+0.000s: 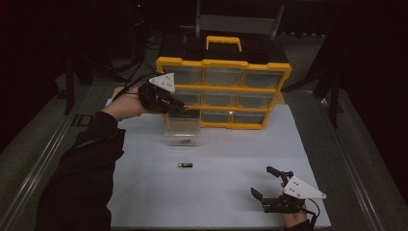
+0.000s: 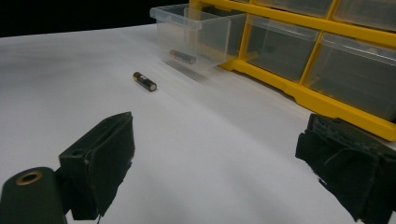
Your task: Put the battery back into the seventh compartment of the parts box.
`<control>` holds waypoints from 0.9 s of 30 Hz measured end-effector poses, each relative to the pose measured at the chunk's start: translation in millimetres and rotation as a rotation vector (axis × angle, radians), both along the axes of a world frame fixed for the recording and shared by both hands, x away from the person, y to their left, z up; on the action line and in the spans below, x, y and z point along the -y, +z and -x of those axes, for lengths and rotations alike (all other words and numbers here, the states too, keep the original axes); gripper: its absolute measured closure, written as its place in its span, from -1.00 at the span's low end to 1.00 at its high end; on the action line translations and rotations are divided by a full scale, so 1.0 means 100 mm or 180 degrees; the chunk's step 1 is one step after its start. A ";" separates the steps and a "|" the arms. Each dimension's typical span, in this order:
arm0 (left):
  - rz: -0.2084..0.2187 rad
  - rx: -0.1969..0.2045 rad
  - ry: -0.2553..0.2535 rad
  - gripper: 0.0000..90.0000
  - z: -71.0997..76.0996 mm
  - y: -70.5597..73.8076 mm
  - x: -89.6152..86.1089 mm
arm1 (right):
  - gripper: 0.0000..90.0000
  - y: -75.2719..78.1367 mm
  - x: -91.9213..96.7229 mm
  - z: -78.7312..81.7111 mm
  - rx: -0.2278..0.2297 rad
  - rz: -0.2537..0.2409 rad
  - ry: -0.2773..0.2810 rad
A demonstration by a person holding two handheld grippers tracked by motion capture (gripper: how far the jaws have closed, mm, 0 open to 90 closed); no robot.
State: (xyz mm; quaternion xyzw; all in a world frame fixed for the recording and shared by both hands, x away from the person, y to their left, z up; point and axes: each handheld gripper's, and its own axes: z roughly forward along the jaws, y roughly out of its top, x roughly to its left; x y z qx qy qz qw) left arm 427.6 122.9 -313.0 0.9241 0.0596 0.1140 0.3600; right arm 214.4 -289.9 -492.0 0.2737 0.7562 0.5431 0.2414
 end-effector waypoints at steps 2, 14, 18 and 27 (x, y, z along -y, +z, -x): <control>0.0026 -0.0023 0.0022 0.68 -0.03 -0.01 0.01 | -0.80 0.00 0.00 0.00 0.0005 -0.0001 0.0003; -0.0013 -0.0116 0.0161 0.68 -0.19 -0.19 0.07 | -0.80 0.00 0.01 0.00 0.0000 -0.0017 0.0019; -0.0017 -0.0228 0.0211 0.68 -0.22 -0.28 0.10 | -0.80 0.00 0.01 0.00 -0.0007 -0.0015 0.0016; -0.0179 -0.0342 0.0238 0.68 -0.25 -0.47 0.21 | -0.80 0.00 0.01 0.00 -0.0005 -0.0014 0.0016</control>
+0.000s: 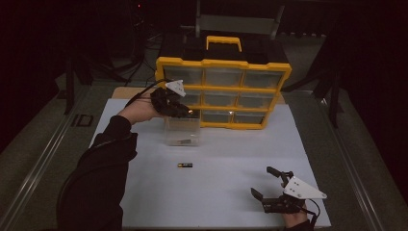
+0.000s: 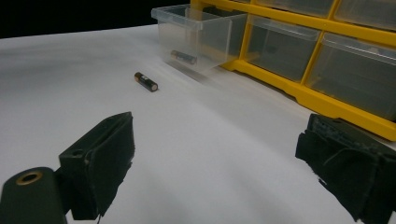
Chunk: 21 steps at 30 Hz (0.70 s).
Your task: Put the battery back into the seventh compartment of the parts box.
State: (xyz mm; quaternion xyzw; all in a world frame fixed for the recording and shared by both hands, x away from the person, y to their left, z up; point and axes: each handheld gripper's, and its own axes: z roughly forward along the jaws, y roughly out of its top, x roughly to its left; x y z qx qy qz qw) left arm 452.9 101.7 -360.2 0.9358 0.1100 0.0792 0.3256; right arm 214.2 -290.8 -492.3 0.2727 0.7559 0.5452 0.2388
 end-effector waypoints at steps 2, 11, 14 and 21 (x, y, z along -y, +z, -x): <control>-0.0004 -0.0048 -0.0005 0.68 -0.01 -0.02 0.01 | -0.80 0.00 0.00 0.00 -0.0002 -0.0003 -0.0002; -0.0379 -0.0098 0.0007 0.68 -0.01 -0.25 0.14 | -0.80 0.00 0.00 0.00 -0.0012 -0.0008 -0.0001; -0.0494 -0.0091 0.0003 0.68 -0.01 -0.29 0.16 | -0.80 0.00 0.00 0.00 -0.0011 -0.0008 0.0001; -0.0753 -0.0084 -0.0009 0.68 0.00 -0.40 0.20 | -0.80 0.00 0.00 -0.01 -0.0033 -0.0012 0.0000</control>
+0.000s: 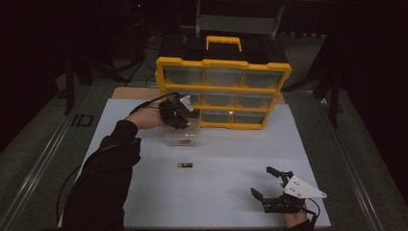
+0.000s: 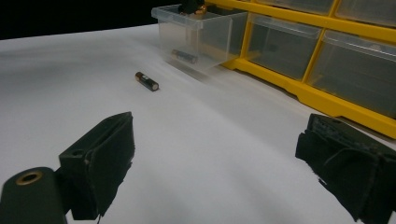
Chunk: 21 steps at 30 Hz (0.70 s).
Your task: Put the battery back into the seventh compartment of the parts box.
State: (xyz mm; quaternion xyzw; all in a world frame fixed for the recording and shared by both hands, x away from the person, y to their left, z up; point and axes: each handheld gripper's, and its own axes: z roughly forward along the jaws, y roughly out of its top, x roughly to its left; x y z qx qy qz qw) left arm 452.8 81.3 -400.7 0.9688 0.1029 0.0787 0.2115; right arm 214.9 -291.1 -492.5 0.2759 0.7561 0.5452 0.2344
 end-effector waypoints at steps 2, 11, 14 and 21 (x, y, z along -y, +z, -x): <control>-0.0032 -0.0030 0.0008 0.68 0.00 -0.02 0.02 | -0.80 0.00 0.00 0.00 0.0004 0.0001 0.0001; -0.0099 0.0063 0.0015 0.68 0.02 0.00 0.02 | -0.80 0.00 0.01 0.00 0.0004 0.0000 -0.0002; -0.0055 0.0109 0.0033 0.68 0.03 0.02 0.01 | -0.80 0.00 0.01 0.00 -0.0005 0.0008 -0.0002; 0.0034 0.0044 0.0096 0.62 0.04 0.05 -0.02 | -0.80 0.00 0.00 0.00 -0.0011 0.0010 0.0001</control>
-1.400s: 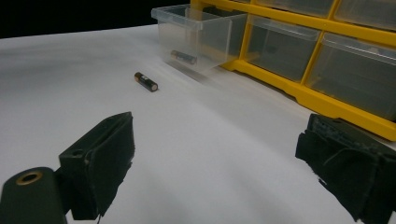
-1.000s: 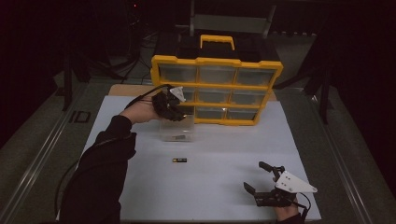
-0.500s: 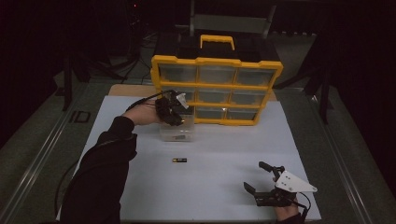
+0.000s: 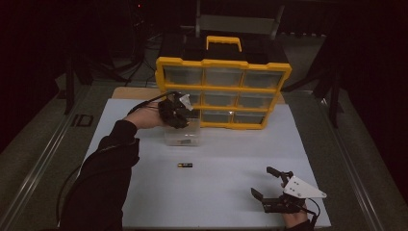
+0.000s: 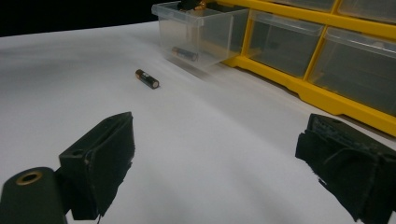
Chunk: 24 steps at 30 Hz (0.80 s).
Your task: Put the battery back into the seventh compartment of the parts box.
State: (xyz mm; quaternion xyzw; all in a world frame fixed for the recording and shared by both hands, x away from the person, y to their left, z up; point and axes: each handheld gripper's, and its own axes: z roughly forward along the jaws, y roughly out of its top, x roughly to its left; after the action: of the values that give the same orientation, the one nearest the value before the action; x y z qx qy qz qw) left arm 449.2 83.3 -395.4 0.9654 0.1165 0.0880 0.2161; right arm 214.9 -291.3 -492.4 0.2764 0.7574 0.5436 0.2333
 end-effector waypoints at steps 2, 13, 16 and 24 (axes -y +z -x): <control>0.0162 -0.0096 0.0061 0.46 0.00 0.04 -0.03 | -0.80 0.00 0.01 0.00 0.0008 -0.0009 -0.0005; 0.0369 -0.0179 0.0080 -0.23 0.11 0.14 -0.13 | -0.80 0.01 0.00 0.00 0.0007 -0.0011 -0.0016; 0.0410 -0.0161 0.0099 -0.46 0.15 0.15 -0.13 | -0.80 0.01 0.00 0.00 0.0008 -0.0012 -0.0013; 0.0506 -0.0224 0.0075 -0.88 0.28 0.16 -0.20 | -0.80 0.00 0.00 0.00 -0.0016 -0.0021 0.0001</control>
State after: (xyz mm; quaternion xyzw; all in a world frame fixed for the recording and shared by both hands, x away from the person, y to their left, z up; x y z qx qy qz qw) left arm 421.2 103.2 -379.2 0.9462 0.1420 0.0470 0.2868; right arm 214.9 -291.5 -492.7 0.2784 0.7562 0.5454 0.2304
